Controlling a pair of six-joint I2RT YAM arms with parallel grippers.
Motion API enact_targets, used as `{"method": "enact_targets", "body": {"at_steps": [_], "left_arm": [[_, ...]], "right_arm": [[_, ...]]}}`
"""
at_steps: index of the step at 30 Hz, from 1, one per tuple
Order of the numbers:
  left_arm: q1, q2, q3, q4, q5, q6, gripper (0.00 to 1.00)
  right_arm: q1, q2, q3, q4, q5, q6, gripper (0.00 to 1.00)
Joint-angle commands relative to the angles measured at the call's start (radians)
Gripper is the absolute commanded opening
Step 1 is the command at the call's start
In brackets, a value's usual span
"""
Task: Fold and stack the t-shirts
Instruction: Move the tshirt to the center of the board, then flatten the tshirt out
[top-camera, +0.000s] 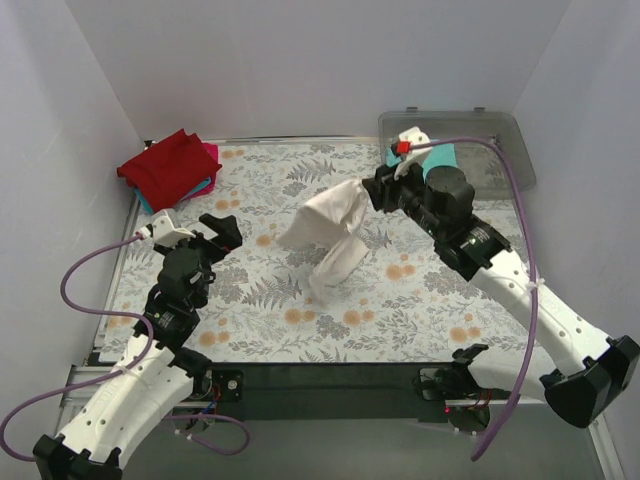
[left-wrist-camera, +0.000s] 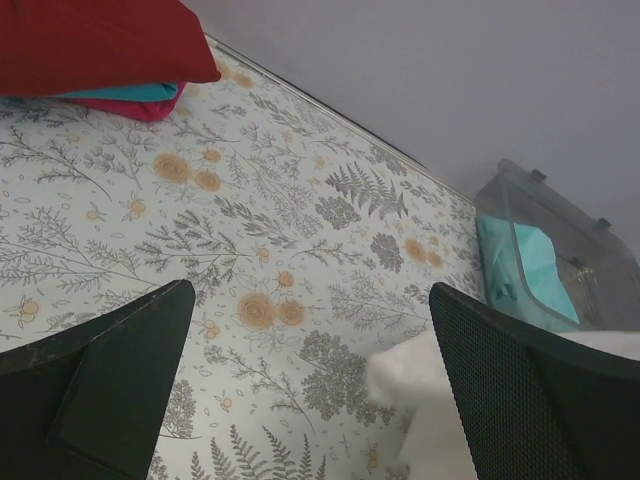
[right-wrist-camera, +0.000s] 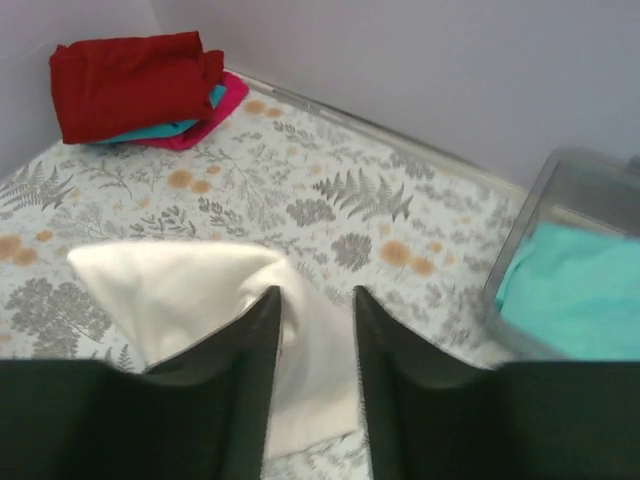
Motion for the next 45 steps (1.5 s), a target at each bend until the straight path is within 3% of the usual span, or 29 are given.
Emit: {"method": "enact_targets", "body": {"at_steps": [1, 3, 6, 11, 15, 19, 24, 30, 37, 41, 44, 45], "left_arm": [[-0.004, 0.009, -0.017, 0.015, 0.034, 0.009, 0.98], [-0.004, 0.051, -0.017, 0.031, 0.051, 0.004, 0.97], [-0.006, 0.156, -0.002, 0.051, 0.120, 0.004, 0.90], [-0.050, 0.285, -0.013, 0.097, 0.165, -0.025, 0.88], [-0.064, 0.285, -0.039, 0.094, 0.154, -0.044, 0.87], [-0.064, 0.190, -0.063, 0.024, 0.103, -0.073, 0.88], [-0.064, 0.144, -0.048, -0.097, 0.013, -0.154, 0.93], [-0.062, 0.141, -0.040, -0.165, -0.003, -0.180, 0.95], [-0.062, 0.062, -0.049, -0.177, 0.004, -0.177, 0.95], [-0.062, 0.047, -0.053, -0.182, 0.005, -0.179, 0.95], [-0.062, 0.036, -0.053, -0.188, 0.010, -0.179, 0.95], [-0.064, 0.027, -0.053, -0.188, 0.010, -0.180, 0.95]], "right_arm": [[-0.003, -0.105, -0.189, 0.072, 0.162, 0.103, 0.40], [-0.003, -0.166, -0.340, 0.046, 0.278, 0.121, 0.51], [-0.003, -0.219, -0.450, -0.003, 0.393, 0.138, 0.56], [0.017, -0.248, -0.537, 0.052, 0.204, 0.134, 0.56], [0.105, -0.179, -0.552, 0.147, 0.029, 0.088, 0.56], [0.269, -0.023, -0.511, 0.264, -0.062, 0.080, 0.56], [0.408, 0.198, -0.397, 0.298, -0.039, 0.075, 0.56], [0.534, 0.456, -0.262, 0.287, 0.138, 0.080, 0.57], [0.595, 0.597, -0.130, 0.152, 0.333, 0.074, 0.57], [0.636, 0.668, -0.055, 0.042, 0.464, 0.083, 0.41], [0.653, 0.705, -0.011, -0.053, 0.548, 0.115, 0.20], [0.656, 0.706, -0.006, -0.084, 0.580, 0.123, 0.07]]}}
